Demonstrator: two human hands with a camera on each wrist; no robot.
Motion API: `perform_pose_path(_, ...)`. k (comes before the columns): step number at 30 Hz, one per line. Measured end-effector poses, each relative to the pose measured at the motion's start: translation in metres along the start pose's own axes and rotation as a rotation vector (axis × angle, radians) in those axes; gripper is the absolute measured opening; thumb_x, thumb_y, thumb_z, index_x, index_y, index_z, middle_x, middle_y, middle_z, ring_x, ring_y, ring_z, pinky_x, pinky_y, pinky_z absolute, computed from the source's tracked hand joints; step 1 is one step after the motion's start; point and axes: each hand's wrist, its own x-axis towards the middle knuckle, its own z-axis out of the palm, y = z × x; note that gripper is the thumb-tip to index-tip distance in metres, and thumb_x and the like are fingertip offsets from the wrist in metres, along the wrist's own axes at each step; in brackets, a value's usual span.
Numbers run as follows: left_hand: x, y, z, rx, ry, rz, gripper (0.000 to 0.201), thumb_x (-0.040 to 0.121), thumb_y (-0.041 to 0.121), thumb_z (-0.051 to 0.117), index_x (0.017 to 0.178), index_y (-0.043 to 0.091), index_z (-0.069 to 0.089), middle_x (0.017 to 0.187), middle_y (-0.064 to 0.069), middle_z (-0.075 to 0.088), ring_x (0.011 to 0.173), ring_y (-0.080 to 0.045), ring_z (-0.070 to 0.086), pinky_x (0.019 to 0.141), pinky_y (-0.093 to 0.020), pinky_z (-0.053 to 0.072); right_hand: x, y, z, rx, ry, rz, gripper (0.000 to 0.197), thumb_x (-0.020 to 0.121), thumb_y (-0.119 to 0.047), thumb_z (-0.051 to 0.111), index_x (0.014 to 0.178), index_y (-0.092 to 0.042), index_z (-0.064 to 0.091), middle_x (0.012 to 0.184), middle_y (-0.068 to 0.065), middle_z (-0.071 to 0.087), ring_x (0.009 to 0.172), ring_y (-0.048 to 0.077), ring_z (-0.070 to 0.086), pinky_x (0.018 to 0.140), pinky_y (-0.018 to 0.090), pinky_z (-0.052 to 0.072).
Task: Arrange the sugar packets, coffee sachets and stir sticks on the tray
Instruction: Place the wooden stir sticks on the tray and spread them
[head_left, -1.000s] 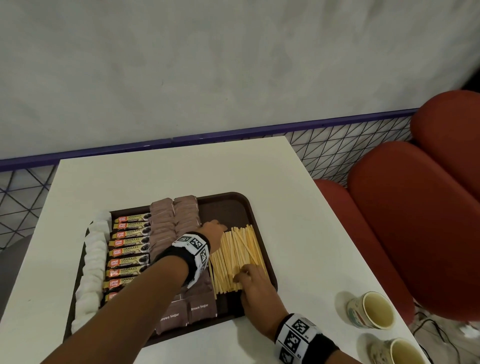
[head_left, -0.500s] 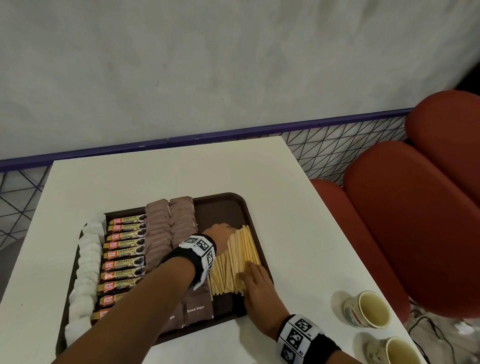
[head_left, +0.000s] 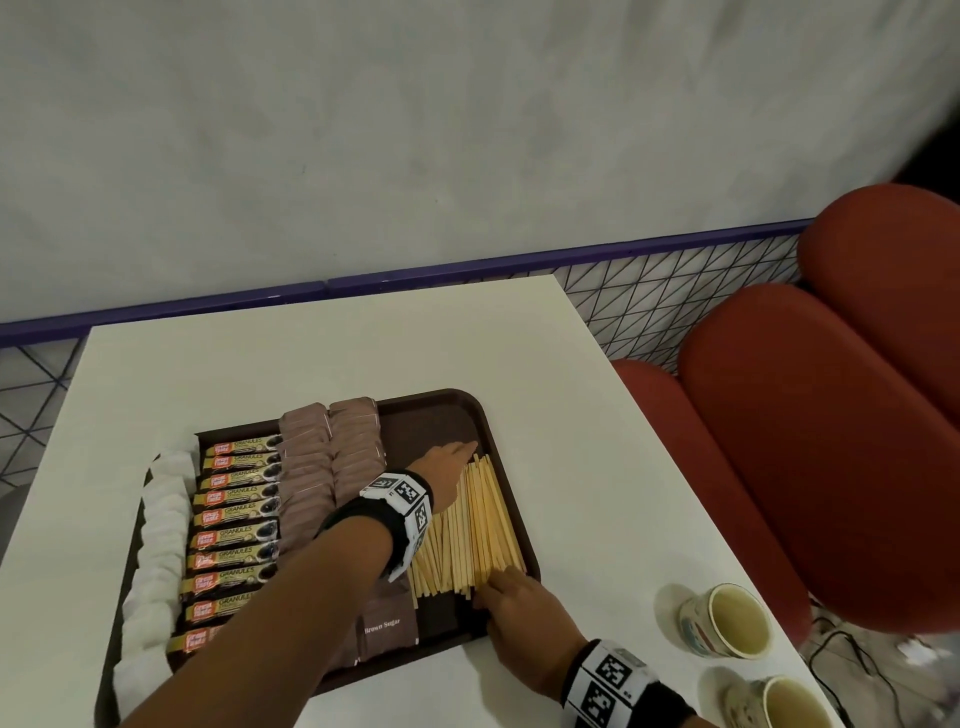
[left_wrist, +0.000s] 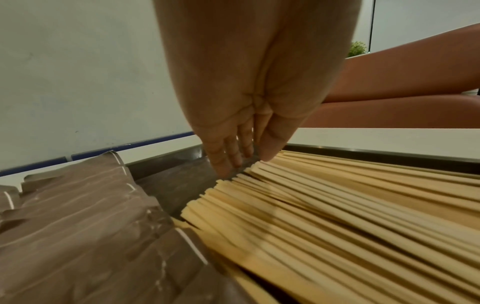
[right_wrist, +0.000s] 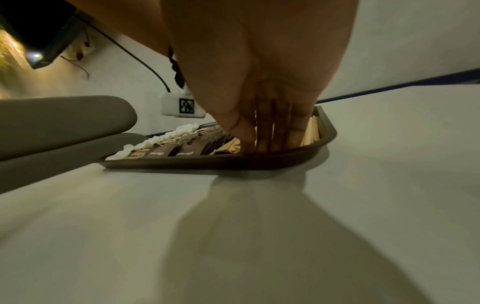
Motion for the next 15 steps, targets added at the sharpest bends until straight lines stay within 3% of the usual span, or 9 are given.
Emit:
perform_pose_path(4,0.001,0.005,0.003,-0.002,0.005,0.026,0.07,0.088,-0.014,0.032,0.15,0.013,0.012,0.157,-0.007,0.017,0.143,-0.024,0.021,0.116,-0.035,0.019,0.003,0.004,0.0,0.002,-0.02,0.03,0.033,0.092,-0.006,0.037,0.121,-0.008,0.053,0.12,0.009,0.052,0.109,0.026,0.047,0.096,0.033,0.04)
perform_pose_path(7,0.003,0.005,0.002,-0.017,0.058,0.019,0.07,0.088,-0.014,0.033,0.15,0.011,0.011,0.158,-0.007,0.013,0.143,-0.025,0.018,0.116,-0.035,0.02,0.002,-0.001,0.005,0.0,-0.005,-0.039,0.029,0.087,-0.006,0.041,0.108,-0.008,0.06,0.107,0.009,0.059,0.098,0.026,0.054,0.086,0.035,0.048)
perform_pose_path(10,0.003,0.008,0.001,-0.059,-0.002,-0.003,0.07,0.089,-0.013,0.032,0.15,0.013,0.009,0.158,-0.008,0.012,0.144,-0.026,0.018,0.116,-0.036,0.02,-0.001,-0.003,0.01,-0.008,-0.002,-0.057,0.027,0.078,-0.013,0.044,0.091,-0.019,0.067,0.089,-0.003,0.063,0.083,0.015,0.06,0.073,0.025,0.054)
perform_pose_path(13,0.005,0.01,0.002,-0.103,-0.036,-0.012,0.07,0.09,-0.012,0.031,0.15,0.019,0.011,0.156,-0.011,0.02,0.141,-0.027,0.027,0.114,-0.036,0.026,0.0,-0.004,0.006,0.021,0.014,-0.038,0.028,0.088,-0.008,0.043,0.112,-0.01,0.059,0.112,0.006,0.057,0.102,0.023,0.052,0.09,0.032,0.045)
perform_pose_path(15,0.004,0.009,0.002,-0.123,-0.008,-0.003,0.069,0.09,-0.011,0.031,0.15,0.018,0.013,0.156,-0.01,0.021,0.141,-0.026,0.026,0.114,-0.036,0.026,0.0,0.0,0.005,0.031,0.023,-0.013,0.031,0.091,-0.007,0.041,0.119,-0.008,0.054,0.119,0.009,0.052,0.109,0.026,0.046,0.096,0.035,0.039)
